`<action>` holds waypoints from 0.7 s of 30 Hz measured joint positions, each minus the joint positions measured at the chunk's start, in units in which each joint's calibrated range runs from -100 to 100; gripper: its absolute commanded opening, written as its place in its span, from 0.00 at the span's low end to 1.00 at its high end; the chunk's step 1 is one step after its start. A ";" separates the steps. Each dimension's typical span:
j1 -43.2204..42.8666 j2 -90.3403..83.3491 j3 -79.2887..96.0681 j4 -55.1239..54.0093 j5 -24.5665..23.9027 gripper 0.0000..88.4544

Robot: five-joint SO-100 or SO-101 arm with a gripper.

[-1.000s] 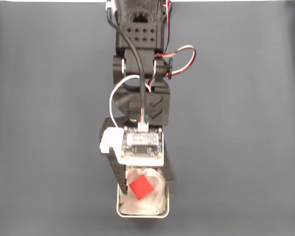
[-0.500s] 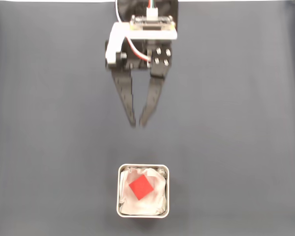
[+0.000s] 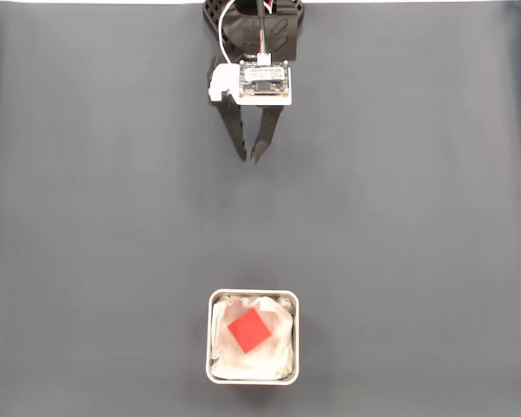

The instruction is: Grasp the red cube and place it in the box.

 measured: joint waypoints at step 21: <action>-0.22 -1.65 0.27 19.65 -0.54 0.00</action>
